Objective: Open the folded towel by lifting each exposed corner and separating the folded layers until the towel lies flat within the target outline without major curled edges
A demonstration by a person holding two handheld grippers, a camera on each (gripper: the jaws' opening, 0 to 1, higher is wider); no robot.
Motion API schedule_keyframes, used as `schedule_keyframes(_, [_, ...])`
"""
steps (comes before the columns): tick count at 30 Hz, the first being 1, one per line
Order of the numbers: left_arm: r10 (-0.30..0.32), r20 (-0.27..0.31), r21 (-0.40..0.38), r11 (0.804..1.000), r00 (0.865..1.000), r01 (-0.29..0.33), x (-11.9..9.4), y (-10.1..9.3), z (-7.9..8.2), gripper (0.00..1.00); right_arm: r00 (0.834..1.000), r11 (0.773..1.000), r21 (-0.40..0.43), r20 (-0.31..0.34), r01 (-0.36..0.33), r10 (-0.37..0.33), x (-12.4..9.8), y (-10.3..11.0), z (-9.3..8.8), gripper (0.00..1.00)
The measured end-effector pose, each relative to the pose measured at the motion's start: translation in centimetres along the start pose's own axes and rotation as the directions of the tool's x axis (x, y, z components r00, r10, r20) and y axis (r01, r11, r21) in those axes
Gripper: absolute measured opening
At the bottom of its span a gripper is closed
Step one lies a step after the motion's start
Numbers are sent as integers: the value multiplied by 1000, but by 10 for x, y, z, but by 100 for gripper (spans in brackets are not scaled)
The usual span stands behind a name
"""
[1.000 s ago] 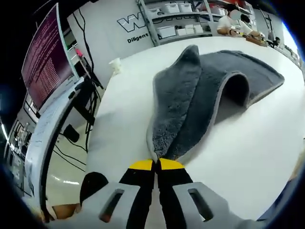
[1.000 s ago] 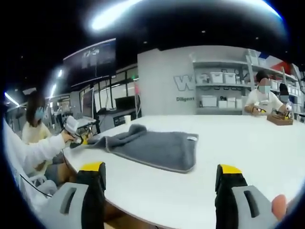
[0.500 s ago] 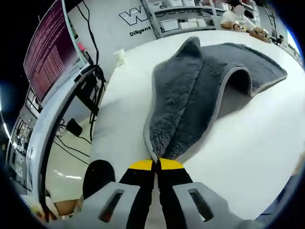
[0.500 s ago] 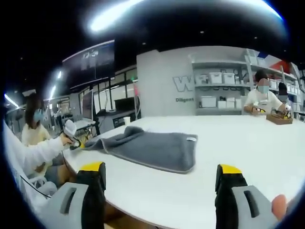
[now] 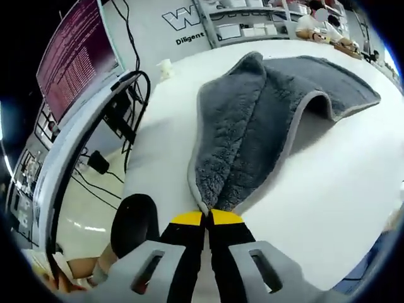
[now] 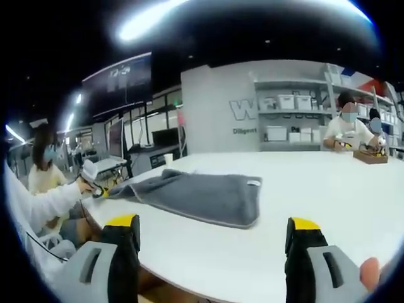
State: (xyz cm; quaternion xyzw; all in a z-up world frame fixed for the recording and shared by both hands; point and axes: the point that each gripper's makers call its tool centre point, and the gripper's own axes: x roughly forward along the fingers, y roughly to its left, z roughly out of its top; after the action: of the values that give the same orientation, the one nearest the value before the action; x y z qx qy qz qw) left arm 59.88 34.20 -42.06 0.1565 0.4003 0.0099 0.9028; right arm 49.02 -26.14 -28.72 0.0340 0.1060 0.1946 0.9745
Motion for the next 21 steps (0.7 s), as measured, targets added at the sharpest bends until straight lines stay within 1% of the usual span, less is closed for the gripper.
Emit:
schedule_keyframes(3, [13,1,2,1000,1000,-13,-1,4,-3,2,1000,1000,3,-6,5,-5,1,-2,-2,96])
schedule_keyframes(6, [24,10,-15,1000,1000,-24,0,10,-4,2,1000,1000,3,-9,4,-4,1,-1,-2,95])
schedule_keyframes(9, [21,21,-31,999,1000,-21,1,10,-5,2,1000,1000,2,-7,3,-3,1,0,-2,96])
schedule_keyframes(11, [9,41,-42,999,999,-8,1,9,-5,2,1000,1000,2,-7,7,-7,1,0,-1,96])
schedule_keyframes(12, [-8,56,-81,997,998,13,0,7,-4,2,1000,1000,1,-7,9,-9,1,-1,-1,96])
schedule_keyframes(13, [-6,58,-84,996,998,11,0,10,-5,2,1000,1000,0,-8,9,-9,1,-1,-1,96])
schedule_keyframes(15, [-7,85,-90,996,996,15,-3,15,-3,3,1000,1000,2,-9,14,-14,1,-1,-2,96])
schedule_keyframes(20, [-14,108,-126,992,994,27,-10,22,-4,12,1000,1000,3,-13,22,-22,1,-2,-3,96])
schedule_keyframes(21, [-12,123,-138,990,992,29,-12,22,-4,14,1000,1000,3,-14,22,-22,1,-2,-3,96])
